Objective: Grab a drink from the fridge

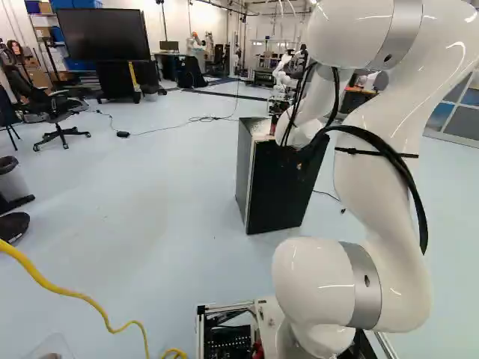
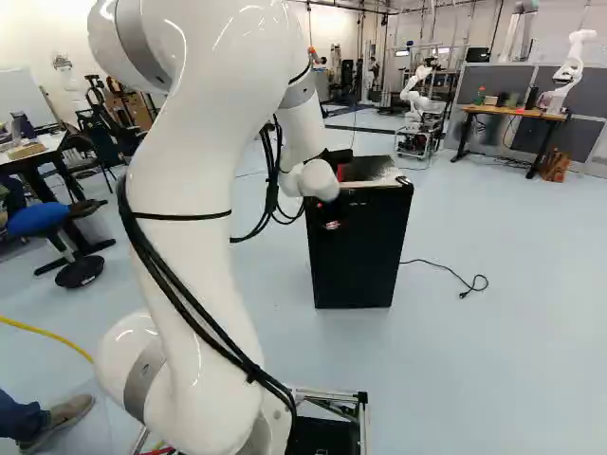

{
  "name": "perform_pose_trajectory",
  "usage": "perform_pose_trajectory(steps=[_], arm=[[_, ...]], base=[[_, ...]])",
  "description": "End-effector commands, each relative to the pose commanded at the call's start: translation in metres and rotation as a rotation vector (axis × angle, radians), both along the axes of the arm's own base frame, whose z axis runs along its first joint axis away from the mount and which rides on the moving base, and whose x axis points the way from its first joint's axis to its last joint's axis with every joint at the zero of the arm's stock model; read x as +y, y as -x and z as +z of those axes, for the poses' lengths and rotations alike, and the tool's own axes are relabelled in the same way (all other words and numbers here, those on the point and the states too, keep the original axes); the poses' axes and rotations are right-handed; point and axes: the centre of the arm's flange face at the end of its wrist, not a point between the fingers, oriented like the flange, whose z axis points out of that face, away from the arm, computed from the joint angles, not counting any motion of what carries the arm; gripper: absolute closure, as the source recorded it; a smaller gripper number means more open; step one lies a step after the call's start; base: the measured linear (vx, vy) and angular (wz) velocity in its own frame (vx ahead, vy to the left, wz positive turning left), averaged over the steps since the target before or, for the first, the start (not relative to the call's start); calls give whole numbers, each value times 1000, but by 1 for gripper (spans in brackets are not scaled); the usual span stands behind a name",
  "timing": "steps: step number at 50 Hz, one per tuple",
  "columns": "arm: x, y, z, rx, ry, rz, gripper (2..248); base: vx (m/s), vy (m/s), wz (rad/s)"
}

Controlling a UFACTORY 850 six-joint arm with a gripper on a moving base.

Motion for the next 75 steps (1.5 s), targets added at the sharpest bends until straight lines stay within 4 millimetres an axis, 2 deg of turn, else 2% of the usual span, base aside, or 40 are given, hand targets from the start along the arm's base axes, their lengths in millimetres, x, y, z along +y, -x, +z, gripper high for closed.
perform_pose_trajectory(steps=[50, 58, 75], arm=[[-1, -17, -2, -11, 3, 7, 3], [0, -10, -1, -6, 2, 4, 3], [1, 21, 2, 11, -4, -9, 3]], base=[[0, 0, 0], [0, 0, 0], [0, 0, 0]])
